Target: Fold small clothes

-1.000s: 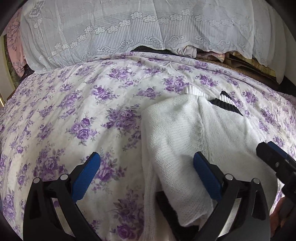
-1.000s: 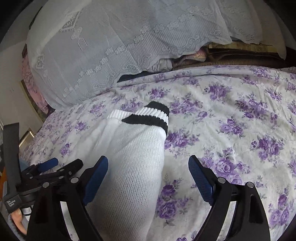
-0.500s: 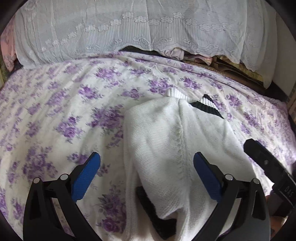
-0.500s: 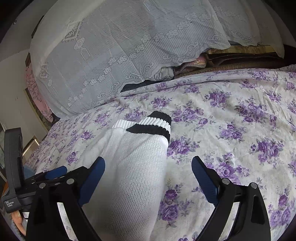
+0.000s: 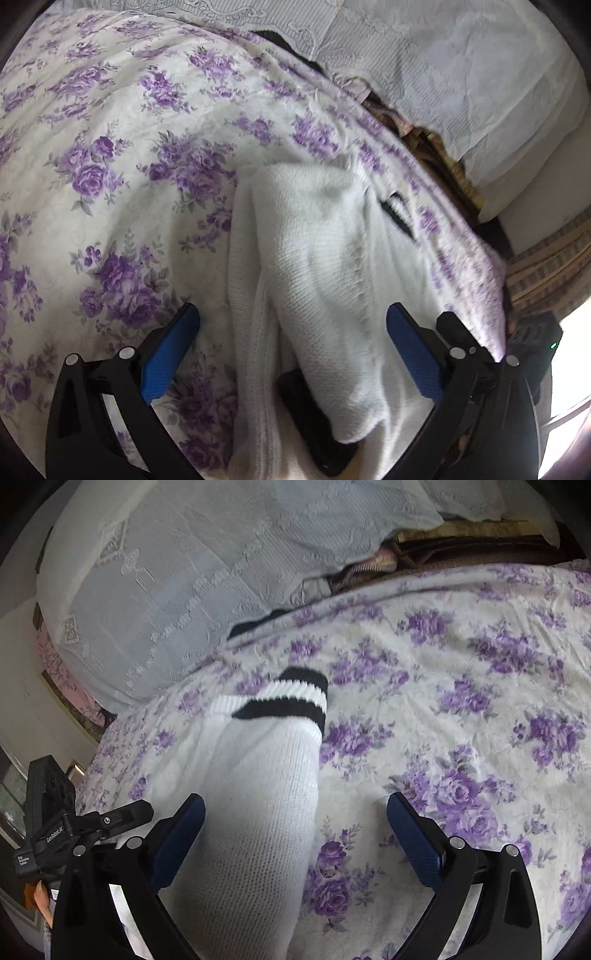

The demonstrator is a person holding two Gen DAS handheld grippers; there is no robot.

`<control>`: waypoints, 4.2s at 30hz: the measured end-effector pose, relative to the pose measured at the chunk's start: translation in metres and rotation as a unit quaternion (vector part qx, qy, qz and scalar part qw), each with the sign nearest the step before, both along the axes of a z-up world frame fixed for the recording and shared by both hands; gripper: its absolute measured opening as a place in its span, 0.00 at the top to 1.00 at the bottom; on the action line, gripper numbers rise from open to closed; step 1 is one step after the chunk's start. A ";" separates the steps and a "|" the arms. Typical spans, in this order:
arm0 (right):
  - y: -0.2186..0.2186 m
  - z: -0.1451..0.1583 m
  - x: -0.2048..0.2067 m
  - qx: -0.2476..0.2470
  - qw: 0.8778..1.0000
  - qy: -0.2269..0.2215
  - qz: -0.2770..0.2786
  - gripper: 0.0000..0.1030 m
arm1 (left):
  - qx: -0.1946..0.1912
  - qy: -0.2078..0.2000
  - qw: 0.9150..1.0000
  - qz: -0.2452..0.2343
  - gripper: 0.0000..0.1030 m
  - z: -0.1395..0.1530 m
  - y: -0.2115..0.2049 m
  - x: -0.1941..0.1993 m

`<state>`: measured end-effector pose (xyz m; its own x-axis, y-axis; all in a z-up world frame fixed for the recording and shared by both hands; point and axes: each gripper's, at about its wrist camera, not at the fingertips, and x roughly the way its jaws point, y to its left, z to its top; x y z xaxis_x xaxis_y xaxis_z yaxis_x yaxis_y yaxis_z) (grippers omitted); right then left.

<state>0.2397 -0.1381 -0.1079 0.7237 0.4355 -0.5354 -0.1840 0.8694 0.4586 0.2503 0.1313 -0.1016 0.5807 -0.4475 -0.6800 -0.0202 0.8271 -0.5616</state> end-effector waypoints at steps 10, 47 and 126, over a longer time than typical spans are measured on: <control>0.039 0.033 -0.071 -0.028 0.982 -0.151 0.111 0.03 | 0.018 0.019 1.000 0.016 0.05 -0.006 0.006 0.008; -0.025 0.028 0.069 0.346 0.910 0.067 0.218 0.03 | -0.132 -0.071 0.982 -0.112 0.05 0.047 0.002 -0.004; 0.078 -0.008 0.057 0.050 0.973 0.106 0.199 0.03 | -0.017 -0.027 0.984 -0.176 0.04 -0.017 -0.047 0.007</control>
<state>0.2967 -0.0604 -0.1162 0.3648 0.7157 -0.5955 -0.3887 0.6983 0.6011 0.2574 0.0847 -0.1187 0.4204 -0.6500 -0.6330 0.2956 0.7577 -0.5818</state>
